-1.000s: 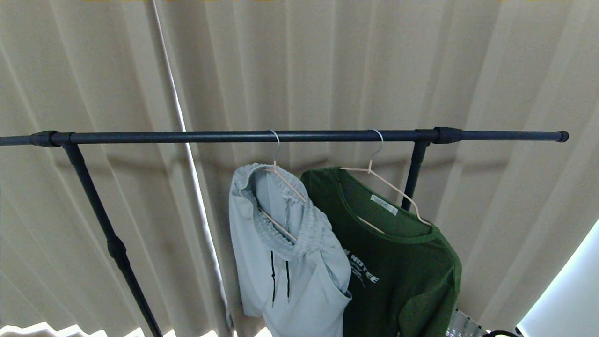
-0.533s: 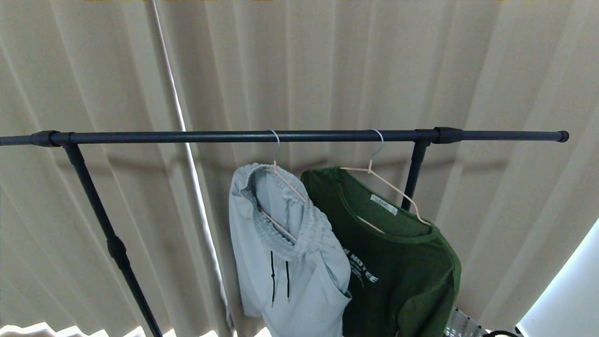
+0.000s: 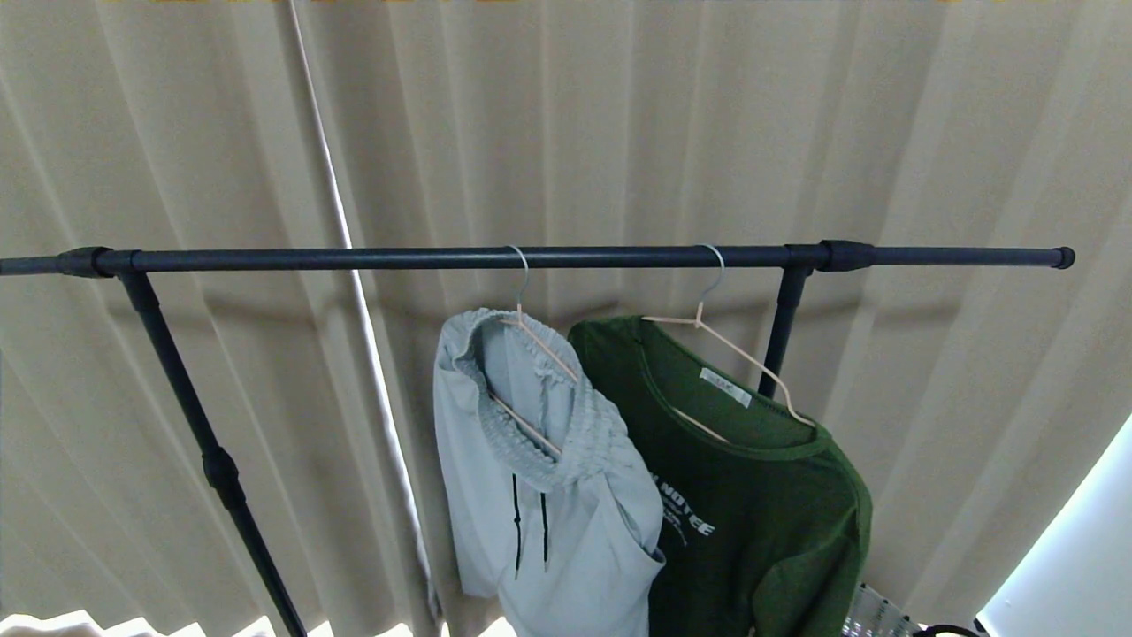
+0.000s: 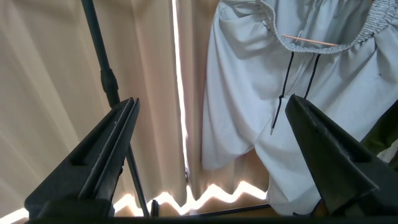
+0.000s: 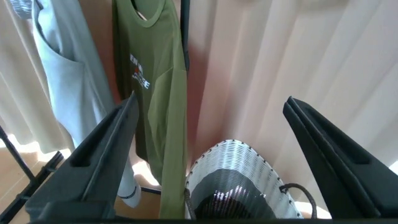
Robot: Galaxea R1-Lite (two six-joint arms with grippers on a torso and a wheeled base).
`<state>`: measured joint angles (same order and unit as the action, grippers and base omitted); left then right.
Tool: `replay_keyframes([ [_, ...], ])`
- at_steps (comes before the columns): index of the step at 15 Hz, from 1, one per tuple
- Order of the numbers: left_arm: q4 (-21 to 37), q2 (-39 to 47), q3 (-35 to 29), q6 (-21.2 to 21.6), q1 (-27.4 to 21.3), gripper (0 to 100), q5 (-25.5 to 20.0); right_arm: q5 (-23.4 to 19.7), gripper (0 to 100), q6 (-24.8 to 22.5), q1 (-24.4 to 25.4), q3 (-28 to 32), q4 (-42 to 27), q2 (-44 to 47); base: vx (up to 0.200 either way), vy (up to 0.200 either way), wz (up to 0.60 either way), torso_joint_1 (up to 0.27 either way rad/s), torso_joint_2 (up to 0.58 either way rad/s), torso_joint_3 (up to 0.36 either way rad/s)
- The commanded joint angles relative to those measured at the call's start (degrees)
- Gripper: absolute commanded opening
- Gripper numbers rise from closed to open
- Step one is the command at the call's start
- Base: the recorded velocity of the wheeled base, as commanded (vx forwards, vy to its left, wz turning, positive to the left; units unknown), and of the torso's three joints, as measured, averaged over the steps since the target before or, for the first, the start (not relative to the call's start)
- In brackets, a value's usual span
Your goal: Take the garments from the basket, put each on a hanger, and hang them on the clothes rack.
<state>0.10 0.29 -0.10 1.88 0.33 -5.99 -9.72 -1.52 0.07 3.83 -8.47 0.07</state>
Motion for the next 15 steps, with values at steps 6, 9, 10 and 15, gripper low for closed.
replay_keyframes([
  [6,-0.01,-0.03,0.01,-0.03,0.02,100,0.01,-1.97,100,-0.06,0.01,-0.14,0.12,-0.07,0.000,0.000,0.00,0.000,0.00,0.000],
  [9,-0.10,-0.03,0.01,-0.03,0.02,100,0.01,9.19,100,5.22,0.01,-1.19,3.02,-0.07,0.000,0.000,0.00,0.000,0.00,0.000],
  [10,-0.01,-0.03,0.01,-0.03,0.02,100,0.01,11.83,100,5.39,0.01,-1.81,4.25,-0.07,0.000,0.000,0.00,0.000,0.00,0.000],
  [15,-0.01,-0.03,0.01,-0.03,0.02,100,0.01,18.59,100,3.72,-0.07,-2.86,6.10,-0.07,0.000,0.000,0.00,0.000,0.00,0.000],
])
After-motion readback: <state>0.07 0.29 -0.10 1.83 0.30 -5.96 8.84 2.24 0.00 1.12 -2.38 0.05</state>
